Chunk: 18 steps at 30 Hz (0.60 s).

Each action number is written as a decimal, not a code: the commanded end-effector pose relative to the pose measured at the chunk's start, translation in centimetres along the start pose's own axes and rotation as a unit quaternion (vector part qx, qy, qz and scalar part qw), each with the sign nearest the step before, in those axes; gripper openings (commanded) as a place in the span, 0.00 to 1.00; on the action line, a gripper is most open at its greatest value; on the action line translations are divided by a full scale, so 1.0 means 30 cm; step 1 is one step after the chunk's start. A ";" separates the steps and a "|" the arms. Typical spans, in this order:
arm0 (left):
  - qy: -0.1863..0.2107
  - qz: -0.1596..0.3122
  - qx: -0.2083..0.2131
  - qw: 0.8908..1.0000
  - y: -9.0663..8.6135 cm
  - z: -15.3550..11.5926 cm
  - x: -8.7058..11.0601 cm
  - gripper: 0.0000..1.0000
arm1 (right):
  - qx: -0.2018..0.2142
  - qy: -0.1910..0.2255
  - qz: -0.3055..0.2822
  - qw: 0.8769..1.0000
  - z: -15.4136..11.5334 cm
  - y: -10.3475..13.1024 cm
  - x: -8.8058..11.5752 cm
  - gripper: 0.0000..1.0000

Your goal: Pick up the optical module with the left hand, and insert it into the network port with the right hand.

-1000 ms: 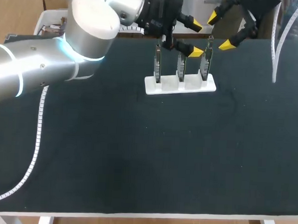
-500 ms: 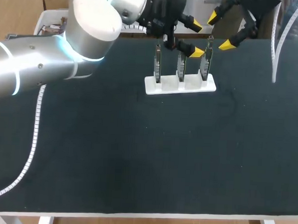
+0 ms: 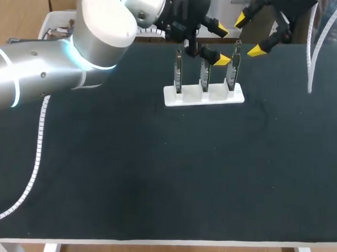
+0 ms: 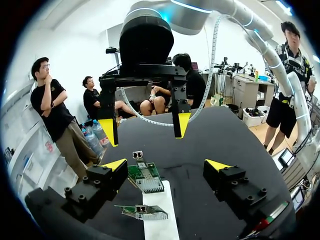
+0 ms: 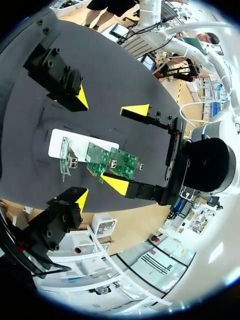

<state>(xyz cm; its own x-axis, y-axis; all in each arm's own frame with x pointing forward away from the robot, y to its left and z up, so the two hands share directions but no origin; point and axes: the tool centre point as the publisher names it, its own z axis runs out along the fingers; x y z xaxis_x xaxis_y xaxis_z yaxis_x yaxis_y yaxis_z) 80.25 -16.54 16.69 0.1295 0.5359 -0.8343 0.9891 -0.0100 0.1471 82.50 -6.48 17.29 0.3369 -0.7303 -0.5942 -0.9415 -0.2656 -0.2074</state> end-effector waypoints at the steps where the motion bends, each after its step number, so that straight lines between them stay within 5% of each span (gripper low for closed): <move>1: 0.002 0.000 0.000 1.000 0.000 0.000 -0.003 1.00 | 0.003 0.001 0.000 1.000 -0.001 0.009 -0.003 1.00; 18: 0.002 0.000 0.000 1.000 0.000 0.000 -0.003 1.00 | 0.015 -0.022 -0.008 1.000 -0.038 0.033 -0.019 1.00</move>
<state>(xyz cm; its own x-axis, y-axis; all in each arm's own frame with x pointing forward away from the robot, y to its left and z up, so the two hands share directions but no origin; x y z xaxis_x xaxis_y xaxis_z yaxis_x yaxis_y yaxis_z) 80.25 -16.53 16.69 0.1297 0.5360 -0.8342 0.9890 -0.0099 0.1474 82.02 -6.76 18.40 0.3458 -0.7053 -0.6189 -0.9383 -0.2609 -0.2270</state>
